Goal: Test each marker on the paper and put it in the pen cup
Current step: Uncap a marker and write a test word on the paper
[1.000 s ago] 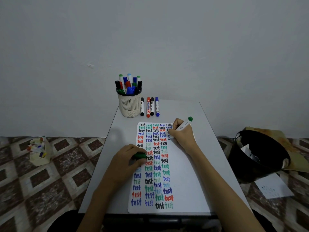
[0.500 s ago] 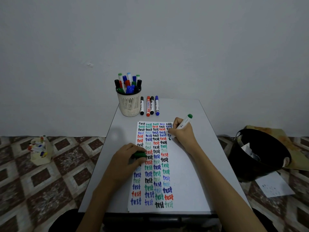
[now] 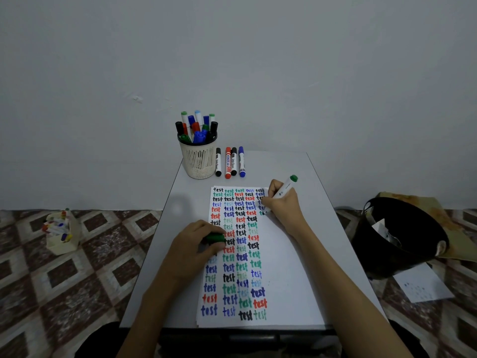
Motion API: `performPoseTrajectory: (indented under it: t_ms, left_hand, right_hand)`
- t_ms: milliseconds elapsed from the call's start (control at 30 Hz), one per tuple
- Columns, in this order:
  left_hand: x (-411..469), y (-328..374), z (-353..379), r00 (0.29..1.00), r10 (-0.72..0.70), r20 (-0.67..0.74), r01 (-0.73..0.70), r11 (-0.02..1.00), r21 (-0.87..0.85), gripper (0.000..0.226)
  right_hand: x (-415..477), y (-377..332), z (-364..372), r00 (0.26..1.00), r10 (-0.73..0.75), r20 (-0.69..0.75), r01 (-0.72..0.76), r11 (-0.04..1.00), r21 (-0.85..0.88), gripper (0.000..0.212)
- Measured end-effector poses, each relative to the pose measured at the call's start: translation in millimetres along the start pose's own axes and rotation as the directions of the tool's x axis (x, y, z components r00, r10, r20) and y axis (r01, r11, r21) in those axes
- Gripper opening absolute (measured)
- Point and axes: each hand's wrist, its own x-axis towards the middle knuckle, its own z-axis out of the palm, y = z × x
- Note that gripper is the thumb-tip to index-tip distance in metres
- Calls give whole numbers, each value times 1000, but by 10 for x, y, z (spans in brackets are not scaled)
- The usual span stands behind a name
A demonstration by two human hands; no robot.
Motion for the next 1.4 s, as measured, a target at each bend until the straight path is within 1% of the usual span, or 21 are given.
performPoseTrajectory:
  t_ms: [133,400,500,633,767,833,867,1000,1067,1167,1233,1333,1400]
  left_hand:
    - [1,-4,6,1000,0,1,0,1000,-10,40]
    - [-1,-19,4,1000,2,3,-1,1000,-13,39]
    - [1,-11,5,1000,1,2,-1,1000,-18,39]
    - [-7,-13,3,1000,-2,-1,2,1000,-10,41]
    - [-4,0,0,1000,5,-2,-5,1000,-14,39]
    - [-3,4,-3,1000,5,-2,-5,1000,-16,39]
    - [-5,6,-4,1000,4,-1,-4,1000,-16,39]
    - [-8,8,-5,1000,-4,0,4,1000,-12,40]
    - [-5,12,-5,1000,-4,1,4,1000,-11,40]
    - [-3,4,-1,1000,0,0,0,1000,-13,39]
    - [-9,-1,-3,1000,-3,-1,3,1000,-3,40]
    - [-17,11,-6,1000,-13,-9,13,1000,-10,42]
    - [-18,19,-13,1000,-21,-21,20,999,-44,42]
  right_hand:
    - [13,24,-22,998,12,-64,-11,1000,16,36]
    - [23,45,-7,998,5,-56,-7,999,-31,36]
    - [14,16,-18,999,20,-46,-21,1000,-18,35]
    - [21,30,-31,993,44,-112,-38,998,51,36]
    - [11,16,0,993,22,-113,-25,999,-24,35]
    - [16,18,-11,992,12,-130,-11,1000,7,36]
    - [16,16,-14,992,10,-128,-7,1000,25,36]
    - [4,32,-12,996,13,-90,-15,1000,-21,33]
    - [4,21,-12,997,23,-71,-24,1000,-15,34]
    - [3,-12,-18,998,46,-53,-43,998,49,35]
    - [7,-11,-35,993,51,-110,-33,986,166,35]
    - [-6,-43,-89,974,64,-219,22,929,369,35]
    - [-31,-71,-90,975,61,-215,40,900,435,32]
